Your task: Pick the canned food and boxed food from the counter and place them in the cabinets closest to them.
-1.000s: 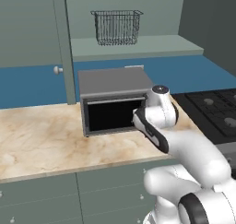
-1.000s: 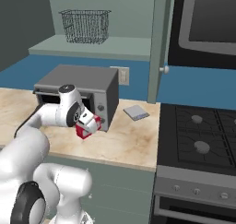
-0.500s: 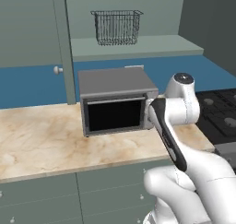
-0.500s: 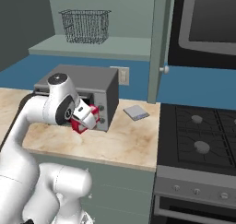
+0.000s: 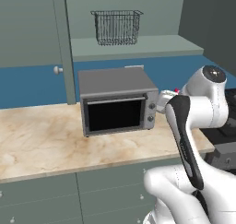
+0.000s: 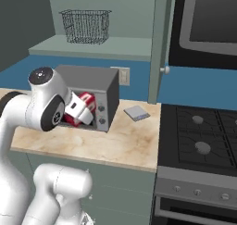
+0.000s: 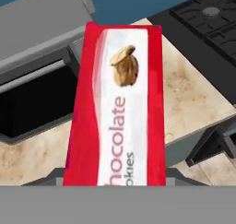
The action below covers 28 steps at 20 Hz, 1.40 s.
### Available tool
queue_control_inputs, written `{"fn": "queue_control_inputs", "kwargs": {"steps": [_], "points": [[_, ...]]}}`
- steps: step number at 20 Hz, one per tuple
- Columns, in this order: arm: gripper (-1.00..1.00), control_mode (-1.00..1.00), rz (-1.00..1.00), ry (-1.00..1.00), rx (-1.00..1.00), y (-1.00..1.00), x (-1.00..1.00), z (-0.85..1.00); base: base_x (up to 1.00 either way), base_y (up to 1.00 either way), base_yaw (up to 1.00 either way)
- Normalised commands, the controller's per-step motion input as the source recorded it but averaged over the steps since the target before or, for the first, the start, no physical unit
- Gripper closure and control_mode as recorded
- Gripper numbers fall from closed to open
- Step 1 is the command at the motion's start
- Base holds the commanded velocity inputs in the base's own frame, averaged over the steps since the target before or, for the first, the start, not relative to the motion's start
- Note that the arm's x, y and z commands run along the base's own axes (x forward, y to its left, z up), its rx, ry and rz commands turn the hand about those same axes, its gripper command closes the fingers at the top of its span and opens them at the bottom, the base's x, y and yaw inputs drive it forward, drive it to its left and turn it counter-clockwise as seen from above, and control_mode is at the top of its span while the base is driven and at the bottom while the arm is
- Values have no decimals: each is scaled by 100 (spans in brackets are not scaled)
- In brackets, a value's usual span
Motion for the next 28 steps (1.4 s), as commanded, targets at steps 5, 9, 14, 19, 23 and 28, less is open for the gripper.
{"fn": "queue_control_inputs", "kwargs": {"steps": [5,9,14,19,23,28], "points": [[100,-100,3,-12,0,-7,-34,79,0,0,0],[100,-100,0,-8,-2,-2,-22,75,0,0,0],[100,-100,0,-8,-3,0,-18,65,0,0,0],[100,-100,0,-5,0,-1,-3,51,0,0,0],[100,-100,2,-2,0,0,0,31,0,0,0],[100,-100,8,3,0,0,4,13,0,0,0]]}}
